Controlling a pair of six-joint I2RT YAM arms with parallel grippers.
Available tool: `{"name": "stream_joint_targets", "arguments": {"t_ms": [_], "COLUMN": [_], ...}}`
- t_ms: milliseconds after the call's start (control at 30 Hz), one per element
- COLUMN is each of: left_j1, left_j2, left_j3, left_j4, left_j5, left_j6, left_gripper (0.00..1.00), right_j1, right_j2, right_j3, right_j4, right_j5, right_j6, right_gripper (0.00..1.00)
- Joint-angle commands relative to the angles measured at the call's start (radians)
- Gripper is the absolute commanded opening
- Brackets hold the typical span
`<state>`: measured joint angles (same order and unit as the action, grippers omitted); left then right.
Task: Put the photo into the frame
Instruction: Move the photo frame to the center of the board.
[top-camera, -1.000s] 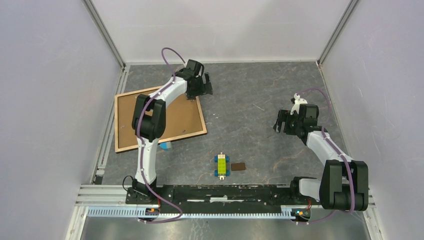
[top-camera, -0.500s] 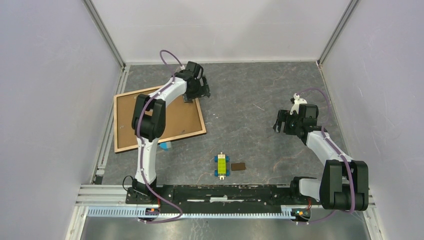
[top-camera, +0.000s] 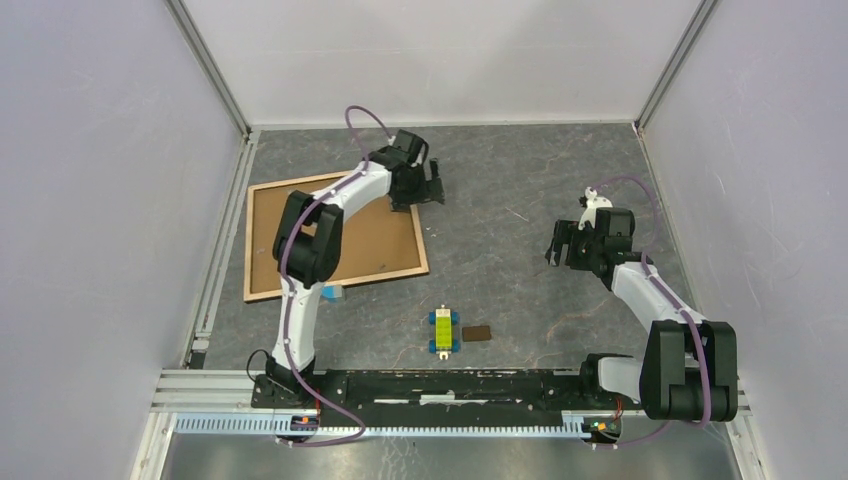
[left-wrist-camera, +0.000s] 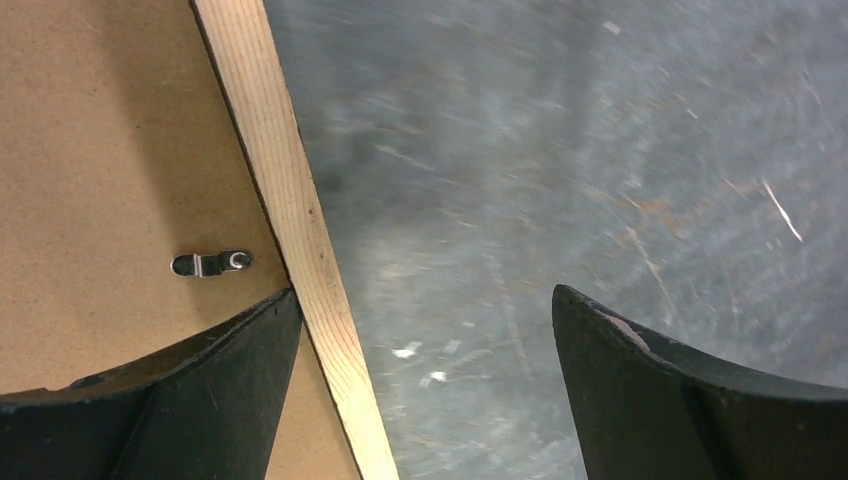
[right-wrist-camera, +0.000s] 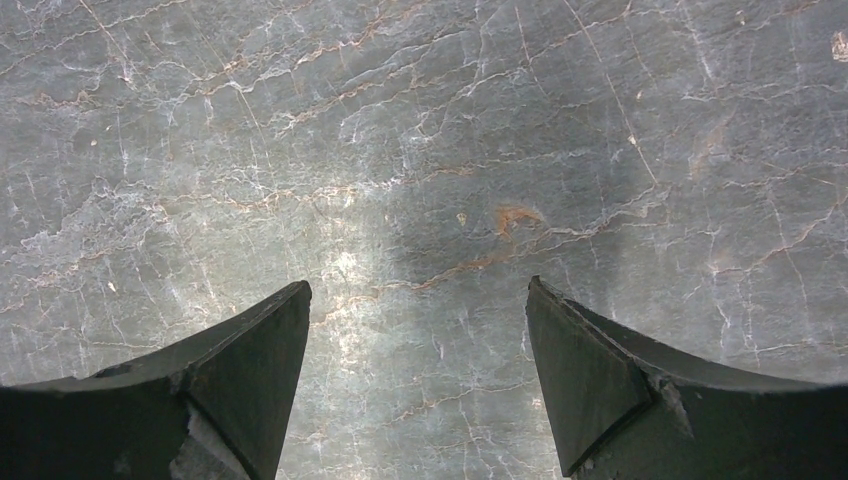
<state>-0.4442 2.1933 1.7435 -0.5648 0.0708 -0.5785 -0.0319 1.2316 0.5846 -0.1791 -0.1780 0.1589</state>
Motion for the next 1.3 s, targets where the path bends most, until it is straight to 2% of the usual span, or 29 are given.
{"name": "stream_joint_targets", "arguments": {"t_ms": [0, 133, 200, 333, 400, 533, 600, 667, 767, 900, 1000, 1167, 1267], "left_j1": [-0.129, -0.190, -0.206, -0.238, -0.240, -0.217, -0.200, -0.174, -0.091, 0.075, 0.152, 0.232, 0.249], "left_j2": [0.054, 0.165, 0.243, 0.312, 0.271, 0.069, -0.050, -0.208, -0.415, -0.589, -0.604, -0.488, -0.435], "left_j3": [0.083, 0.274, 0.400, 0.582, 0.592, 0.437, 0.342, 0.195, -0.079, -0.363, -0.466, -0.493, -0.479], "left_j4": [0.075, 0.062, 0.028, 0.008, -0.019, -0.056, -0.122, -0.128, -0.025, 0.089, 0.147, 0.213, 0.210], "left_j5": [0.142, 0.229, 0.270, 0.377, 0.384, 0.374, 0.291, 0.134, -0.018, -0.284, -0.398, -0.400, -0.371], "left_j6": [-0.062, -0.061, -0.068, -0.076, -0.032, 0.105, 0.194, 0.242, 0.224, 0.072, 0.025, 0.008, 0.033], "left_gripper": [1.00, 1.00, 1.00, 1.00, 1.00, 1.00, 1.00, 1.00, 1.00, 1.00, 1.00, 0.98, 0.98], "right_j1": [0.011, 0.022, 0.027, 0.027, 0.026, 0.026, 0.026, 0.026, 0.081, 0.141, 0.187, 0.232, 0.239], "right_j2": [-0.020, -0.010, -0.009, -0.004, -0.002, 0.022, 0.044, 0.073, 0.122, 0.209, 0.284, 0.405, 0.477], "right_j3": [0.016, 0.035, 0.042, 0.061, 0.074, 0.109, 0.123, 0.137, 0.178, 0.266, 0.311, 0.393, 0.486], "right_j4": [0.010, -0.013, -0.021, -0.034, -0.030, -0.029, 0.000, 0.042, 0.072, 0.114, 0.215, 0.350, 0.338], "right_j5": [0.021, 0.024, 0.032, 0.057, 0.060, 0.058, -0.029, -0.115, -0.113, -0.050, 0.002, 0.092, 0.117], "right_j6": [-0.010, 0.001, 0.010, 0.024, 0.024, 0.022, 0.012, 0.018, 0.030, 0.050, 0.062, 0.155, 0.152], "right_gripper": [0.85, 0.86, 0.98, 0.98, 0.98, 0.98, 0.98, 0.98, 0.98, 0.98, 0.98, 0.98, 0.98]}}
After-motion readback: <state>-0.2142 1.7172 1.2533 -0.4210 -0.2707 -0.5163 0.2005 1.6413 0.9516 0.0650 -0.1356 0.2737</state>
